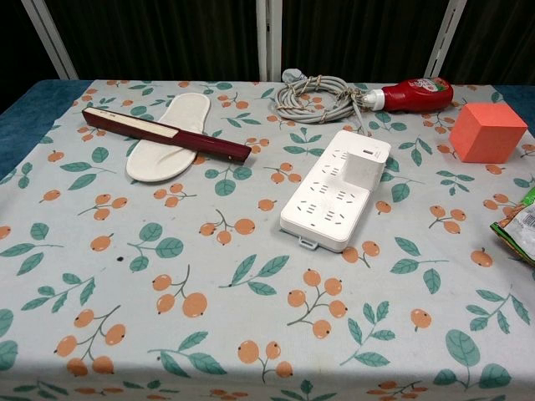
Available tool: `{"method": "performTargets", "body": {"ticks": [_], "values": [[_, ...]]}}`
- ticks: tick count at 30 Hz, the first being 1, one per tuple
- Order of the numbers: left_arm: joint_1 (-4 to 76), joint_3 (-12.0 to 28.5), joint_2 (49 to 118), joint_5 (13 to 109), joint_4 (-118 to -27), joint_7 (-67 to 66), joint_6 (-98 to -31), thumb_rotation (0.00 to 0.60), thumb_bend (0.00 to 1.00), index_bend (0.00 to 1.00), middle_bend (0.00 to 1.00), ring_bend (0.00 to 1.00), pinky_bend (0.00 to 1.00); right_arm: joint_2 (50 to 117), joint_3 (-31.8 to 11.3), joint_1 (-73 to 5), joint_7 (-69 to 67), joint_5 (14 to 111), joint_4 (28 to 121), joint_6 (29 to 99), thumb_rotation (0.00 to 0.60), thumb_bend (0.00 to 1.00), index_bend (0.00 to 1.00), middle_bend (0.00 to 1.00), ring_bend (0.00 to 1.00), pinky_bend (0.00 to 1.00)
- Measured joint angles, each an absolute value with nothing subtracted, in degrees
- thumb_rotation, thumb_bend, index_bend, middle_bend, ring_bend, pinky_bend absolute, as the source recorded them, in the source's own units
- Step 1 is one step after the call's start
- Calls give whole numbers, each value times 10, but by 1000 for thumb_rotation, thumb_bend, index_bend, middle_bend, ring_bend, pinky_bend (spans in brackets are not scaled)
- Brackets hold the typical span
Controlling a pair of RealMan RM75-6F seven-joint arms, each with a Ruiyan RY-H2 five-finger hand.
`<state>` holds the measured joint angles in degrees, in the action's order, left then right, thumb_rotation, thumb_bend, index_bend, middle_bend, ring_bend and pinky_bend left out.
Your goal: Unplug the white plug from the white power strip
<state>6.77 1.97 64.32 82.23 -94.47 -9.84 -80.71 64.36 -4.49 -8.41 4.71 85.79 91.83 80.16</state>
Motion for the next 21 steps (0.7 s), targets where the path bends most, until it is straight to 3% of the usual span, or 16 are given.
{"method": "performTargets", "body": {"ticks": [14,21], "values": [[62,16,649,848,-951,-103,-833,600,84,168,160,34,51,640,-43,-84,32,864,918,809,600,261,0,193,72,226],[85,13,643,898,-963,-94,-822,600,82,171,160,34,69,619,-42,-106,11,875,936,777,600,261,0,195,78,232]]}}
